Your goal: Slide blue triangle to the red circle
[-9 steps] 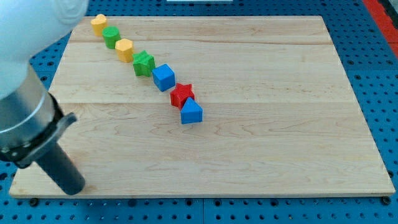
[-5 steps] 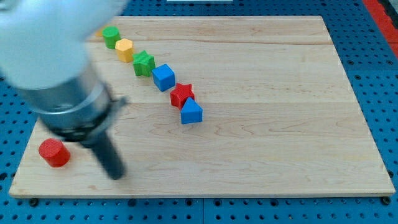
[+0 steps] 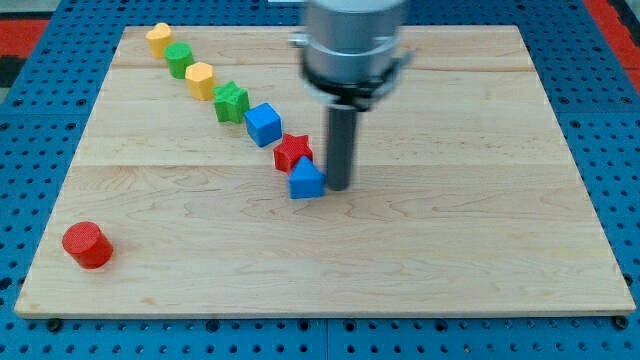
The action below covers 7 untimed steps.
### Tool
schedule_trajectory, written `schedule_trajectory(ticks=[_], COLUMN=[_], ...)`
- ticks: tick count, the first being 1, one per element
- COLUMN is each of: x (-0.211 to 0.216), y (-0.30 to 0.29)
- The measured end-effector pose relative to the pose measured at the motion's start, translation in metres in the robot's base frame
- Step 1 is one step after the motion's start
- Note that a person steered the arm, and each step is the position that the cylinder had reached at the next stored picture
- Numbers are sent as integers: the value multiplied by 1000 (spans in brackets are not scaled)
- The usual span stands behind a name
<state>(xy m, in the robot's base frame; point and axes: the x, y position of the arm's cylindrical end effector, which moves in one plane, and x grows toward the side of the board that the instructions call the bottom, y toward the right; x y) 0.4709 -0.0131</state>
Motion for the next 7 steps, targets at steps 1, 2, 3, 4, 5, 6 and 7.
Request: schedule_trajectory(ticks=[1, 2, 3, 4, 5, 6, 7], x=[0, 0, 8, 14, 18, 25, 31], y=[-28, -36, -60, -88, -118, -142, -160])
